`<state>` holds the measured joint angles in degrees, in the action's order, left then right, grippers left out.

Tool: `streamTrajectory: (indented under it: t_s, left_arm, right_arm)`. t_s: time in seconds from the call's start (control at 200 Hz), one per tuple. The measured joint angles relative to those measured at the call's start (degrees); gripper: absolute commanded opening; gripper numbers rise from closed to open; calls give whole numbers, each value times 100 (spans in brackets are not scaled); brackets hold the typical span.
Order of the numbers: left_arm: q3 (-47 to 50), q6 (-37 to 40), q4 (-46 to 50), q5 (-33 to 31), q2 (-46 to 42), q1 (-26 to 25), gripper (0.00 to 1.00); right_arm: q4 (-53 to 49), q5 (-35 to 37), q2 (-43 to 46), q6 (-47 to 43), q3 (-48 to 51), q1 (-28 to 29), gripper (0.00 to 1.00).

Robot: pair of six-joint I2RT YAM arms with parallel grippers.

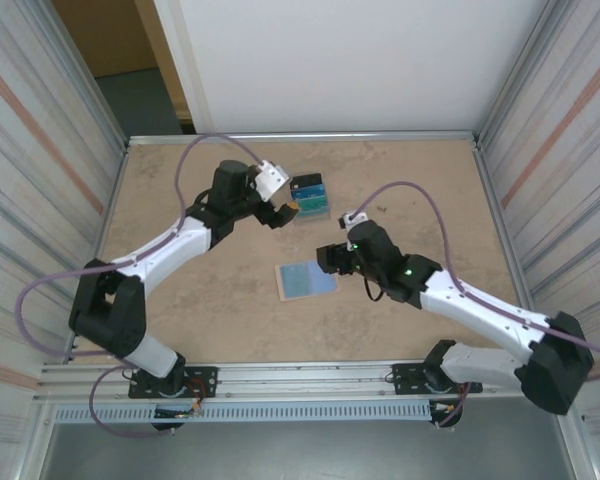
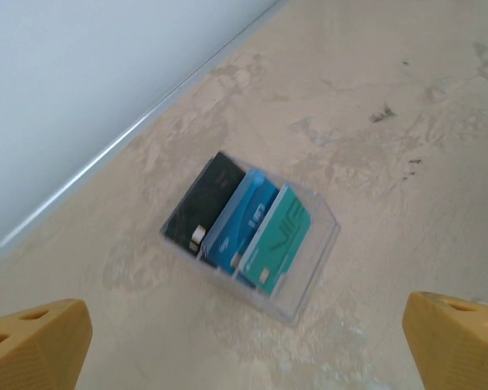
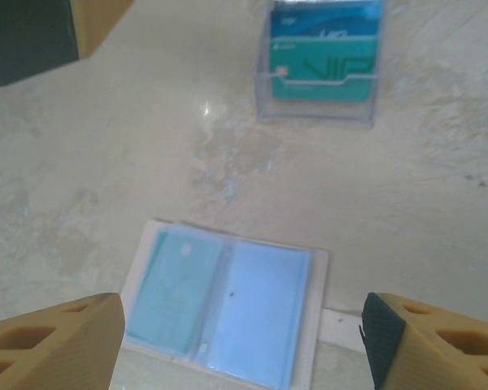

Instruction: Take the credit cards out of the card holder

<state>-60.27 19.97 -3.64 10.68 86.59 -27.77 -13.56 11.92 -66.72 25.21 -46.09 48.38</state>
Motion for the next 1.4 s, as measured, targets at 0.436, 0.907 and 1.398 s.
streamTrajectory:
  t_s: [0.436, 0.907, 1.398]
  left_arm:
    - [1641, -2076, -372, -1606, -1521, 201, 99]
    - [2074, -2791, -393, -2131, -1799, 448, 99]
    - [2076, -2909, -391, -2142, -1768, 533, 99]
  right_arm:
    - [-525, 44, -2503, 140, -1412, 922, 44]
    - [-905, -120, -3731, 138, -2024, 1012, 49]
    - [-857, -315, -4013, 249, -2046, 815, 48]
